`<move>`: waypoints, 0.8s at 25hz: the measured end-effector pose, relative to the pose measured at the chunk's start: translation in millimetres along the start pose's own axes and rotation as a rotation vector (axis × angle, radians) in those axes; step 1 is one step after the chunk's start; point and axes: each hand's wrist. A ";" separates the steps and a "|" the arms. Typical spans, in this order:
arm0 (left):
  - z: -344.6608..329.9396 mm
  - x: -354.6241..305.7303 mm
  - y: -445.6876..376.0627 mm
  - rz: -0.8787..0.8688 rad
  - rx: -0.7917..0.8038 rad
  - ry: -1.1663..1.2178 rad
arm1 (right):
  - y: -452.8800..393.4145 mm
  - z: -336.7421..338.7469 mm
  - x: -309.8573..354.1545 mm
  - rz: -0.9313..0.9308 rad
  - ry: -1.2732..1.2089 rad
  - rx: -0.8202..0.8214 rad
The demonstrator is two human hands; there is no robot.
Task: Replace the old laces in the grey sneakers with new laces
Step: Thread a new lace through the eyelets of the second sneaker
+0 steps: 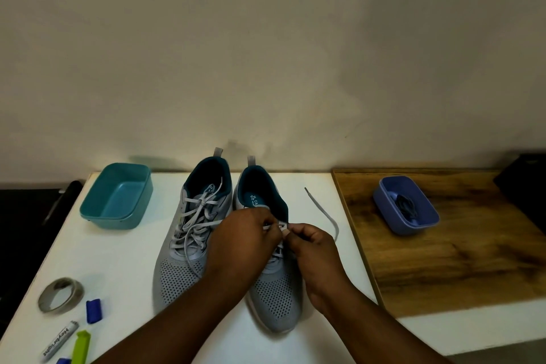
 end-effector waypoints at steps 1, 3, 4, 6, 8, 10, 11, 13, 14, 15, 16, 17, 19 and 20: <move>-0.6 0.2 0.1 -0.010 0.000 -0.002 | -0.1 0.4 0.3 0.005 -0.002 0.002; -0.5 -1.0 0.4 -0.012 0.004 -0.043 | 0.5 0.6 1.0 0.015 -0.009 0.005; -0.4 -1.3 0.2 -0.010 0.005 -0.070 | 0.4 0.8 0.8 0.018 -0.011 0.006; -1.1 -1.5 -0.1 -0.016 0.009 -0.106 | -0.6 1.2 -0.6 0.019 -0.009 0.004; -1.2 -2.5 0.0 -0.027 0.016 -0.102 | -1.5 1.7 -1.9 0.024 0.009 0.004; -1.1 -2.5 -0.4 -0.039 0.013 -0.112 | -1.6 2.9 -1.6 0.047 0.051 0.007; -0.6 -2.5 -0.3 -0.047 0.013 -0.133 | -1.6 3.7 -0.8 0.067 0.081 0.010; -0.7 -3.8 -0.4 -0.096 0.015 -0.206 | -1.1 4.8 0.5 0.116 0.153 0.019; -0.4 -5.5 -0.8 -0.130 0.019 -0.245 | -1.6 5.0 -0.2 0.142 0.195 0.017; -0.4 -6.7 -1.1 -0.159 0.029 -0.273 | -2.6 4.6 -1.9 0.166 0.237 0.010; 0.2 -8.1 -2.0 -0.178 0.035 -0.291 | -3.2 4.0 -4.0 0.192 0.274 0.005; 0.2 -8.9 -2.6 -0.182 0.044 -0.302 | -3.2 3.4 -5.1 0.220 0.316 -0.003; 0.4 -8.0 -3.4 -0.189 0.049 -0.310 | -3.9 2.8 -6.2 0.261 0.395 -0.011; -0.4 -6.1 -3.6 -0.199 0.047 -0.308 | -5.4 4.4 -5.6 0.253 0.394 0.008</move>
Point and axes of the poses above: each hand's wrist, its own y-axis away from the middle knuckle, its own z-axis out of the back of the hand, x = y × z, and after that the axes turned 2 degrees about z, right-handed
